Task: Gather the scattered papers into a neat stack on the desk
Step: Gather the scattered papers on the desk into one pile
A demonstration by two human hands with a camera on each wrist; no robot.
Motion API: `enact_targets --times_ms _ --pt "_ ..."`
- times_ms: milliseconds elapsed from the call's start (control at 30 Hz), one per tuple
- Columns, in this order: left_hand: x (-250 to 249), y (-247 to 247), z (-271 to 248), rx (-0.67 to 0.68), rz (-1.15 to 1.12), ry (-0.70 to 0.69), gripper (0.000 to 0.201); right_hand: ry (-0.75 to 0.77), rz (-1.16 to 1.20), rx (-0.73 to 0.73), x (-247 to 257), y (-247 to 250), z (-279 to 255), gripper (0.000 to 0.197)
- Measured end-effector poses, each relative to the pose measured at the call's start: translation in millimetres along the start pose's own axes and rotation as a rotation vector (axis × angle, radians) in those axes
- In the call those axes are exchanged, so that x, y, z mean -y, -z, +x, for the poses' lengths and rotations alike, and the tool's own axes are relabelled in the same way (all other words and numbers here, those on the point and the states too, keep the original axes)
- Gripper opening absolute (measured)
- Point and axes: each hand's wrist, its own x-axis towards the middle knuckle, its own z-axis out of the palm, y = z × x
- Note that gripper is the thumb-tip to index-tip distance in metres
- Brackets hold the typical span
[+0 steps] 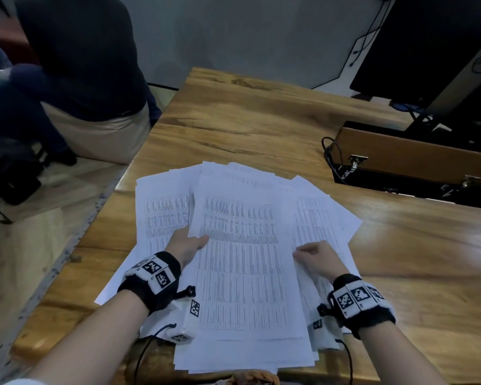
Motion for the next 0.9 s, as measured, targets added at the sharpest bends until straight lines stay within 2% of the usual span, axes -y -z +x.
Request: enact_targets --times_ms 100,200,300,367,467,500,567,633,733,800,900 --pt "2.2 11.3 3.3 -0.009 -0.003 0.057 0.038 -0.184 -0.139 -0.227 -21.5 16.7 15.4 0.056" --pt "4.6 18.9 7.7 -0.006 -0.041 0.088 0.048 -0.320 -0.231 -0.260 -44.2 22.5 28.1 0.075" --pt "2.5 17.5 7.3 0.004 -0.081 0.090 0.052 -0.278 -0.169 -0.232 -35.3 22.2 26.6 0.064" --pt "0.9 12.2 6.4 0.023 -0.114 0.082 0.054 -0.225 -0.142 -0.146 -24.9 18.4 24.4 0.048" --pt "-1.6 -0.3 5.8 0.062 -0.184 0.047 0.058 -0.140 -0.170 -0.095 -12.8 11.5 22.4 0.016" --pt "-3.5 -4.2 3.6 0.065 -0.196 0.028 0.056 -0.117 -0.157 -0.085 -9.9 8.7 22.6 0.013" --pt "-5.9 -11.1 1.9 0.089 -0.206 -0.015 0.057 -0.059 -0.137 -0.036 -0.4 0.3 17.8 0.021" --pt "-6.8 -17.1 1.1 0.094 -0.198 -0.055 0.073 -0.007 -0.097 0.017 9.7 -10.6 10.6 0.023" --pt "-6.7 -16.9 0.3 0.011 -0.190 -0.075 0.086 0.027 -0.032 0.058 16.4 -16.9 2.8 0.029" --pt "-5.5 -12.0 -4.7 -0.003 -0.226 -0.071 0.078 0.019 0.046 0.050 13.7 -9.9 3.6 0.030" --pt "-3.9 -3.4 -12.6 0.095 -0.248 -0.100 0.049 -0.065 0.308 -0.036 10.3 1.4 6.7 0.026"
